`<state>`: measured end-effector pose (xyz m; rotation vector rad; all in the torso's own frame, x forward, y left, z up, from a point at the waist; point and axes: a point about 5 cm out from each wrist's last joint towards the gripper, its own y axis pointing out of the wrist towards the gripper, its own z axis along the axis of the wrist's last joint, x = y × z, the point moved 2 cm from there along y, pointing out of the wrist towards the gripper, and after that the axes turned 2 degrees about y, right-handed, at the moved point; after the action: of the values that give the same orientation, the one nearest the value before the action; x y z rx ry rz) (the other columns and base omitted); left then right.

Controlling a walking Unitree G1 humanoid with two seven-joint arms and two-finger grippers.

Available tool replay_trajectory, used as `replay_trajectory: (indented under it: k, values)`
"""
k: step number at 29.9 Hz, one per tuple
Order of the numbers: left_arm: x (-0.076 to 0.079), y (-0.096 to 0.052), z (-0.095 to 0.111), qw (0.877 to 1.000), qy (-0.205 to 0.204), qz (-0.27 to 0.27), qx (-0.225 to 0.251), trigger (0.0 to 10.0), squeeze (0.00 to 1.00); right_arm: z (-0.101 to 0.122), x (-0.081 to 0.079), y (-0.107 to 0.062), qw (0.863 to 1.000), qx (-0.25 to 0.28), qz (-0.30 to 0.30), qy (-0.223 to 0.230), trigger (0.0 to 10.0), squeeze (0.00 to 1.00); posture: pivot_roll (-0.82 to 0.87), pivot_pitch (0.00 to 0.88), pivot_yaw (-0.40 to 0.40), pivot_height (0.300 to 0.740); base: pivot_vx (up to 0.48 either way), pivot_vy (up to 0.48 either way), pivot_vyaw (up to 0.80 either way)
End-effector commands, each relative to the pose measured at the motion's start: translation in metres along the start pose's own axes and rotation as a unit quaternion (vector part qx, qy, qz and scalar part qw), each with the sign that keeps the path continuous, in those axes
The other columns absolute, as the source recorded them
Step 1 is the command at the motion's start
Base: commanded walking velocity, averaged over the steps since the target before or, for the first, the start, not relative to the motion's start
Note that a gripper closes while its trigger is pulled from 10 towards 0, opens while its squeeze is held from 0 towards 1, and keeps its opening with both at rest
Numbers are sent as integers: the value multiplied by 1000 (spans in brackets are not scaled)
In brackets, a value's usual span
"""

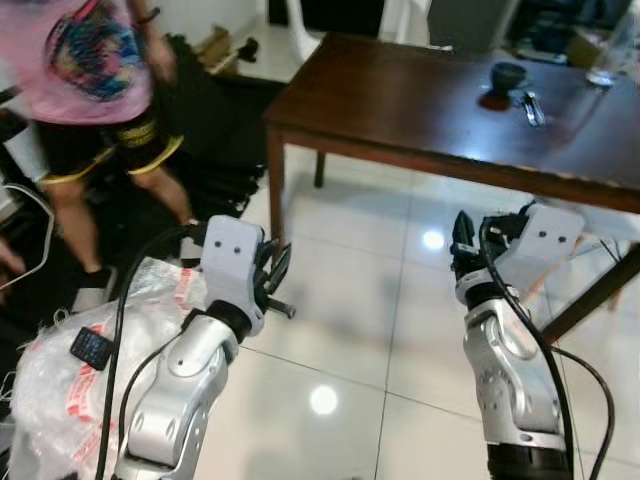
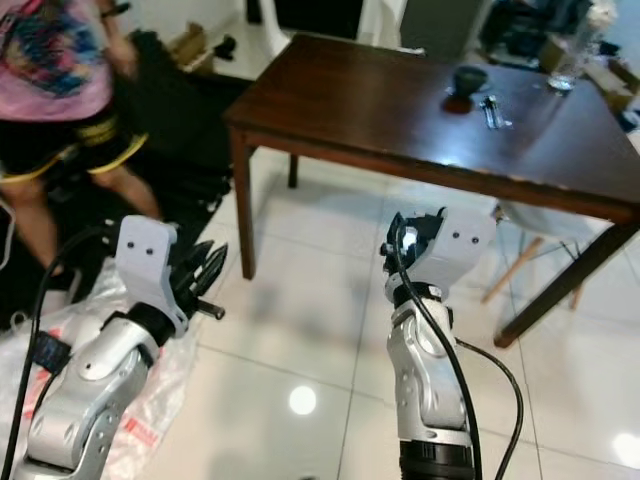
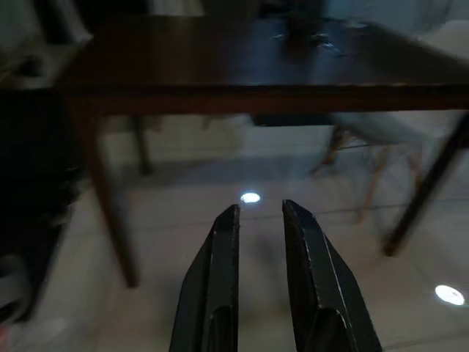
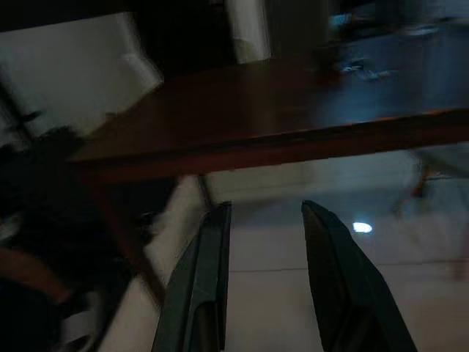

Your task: Setting the table

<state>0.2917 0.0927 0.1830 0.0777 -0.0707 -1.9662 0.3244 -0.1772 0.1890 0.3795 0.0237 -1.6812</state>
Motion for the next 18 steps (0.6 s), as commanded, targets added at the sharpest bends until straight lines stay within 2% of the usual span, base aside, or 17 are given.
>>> replay_trajectory:
  k: [1,18]
  values:
    - [1,-1,-1,1000,-4,-4,-3,10000,0,0,2,-1,1000,-2,-6,1,10000,0,-82,21,41,740,0,0,-800]
    - [1,0,-1,1000,-3,-1,-9,10000,0,0,1,0,1000,-2,-6,2,10000,0,-80,19,42,740,0,0,-800]
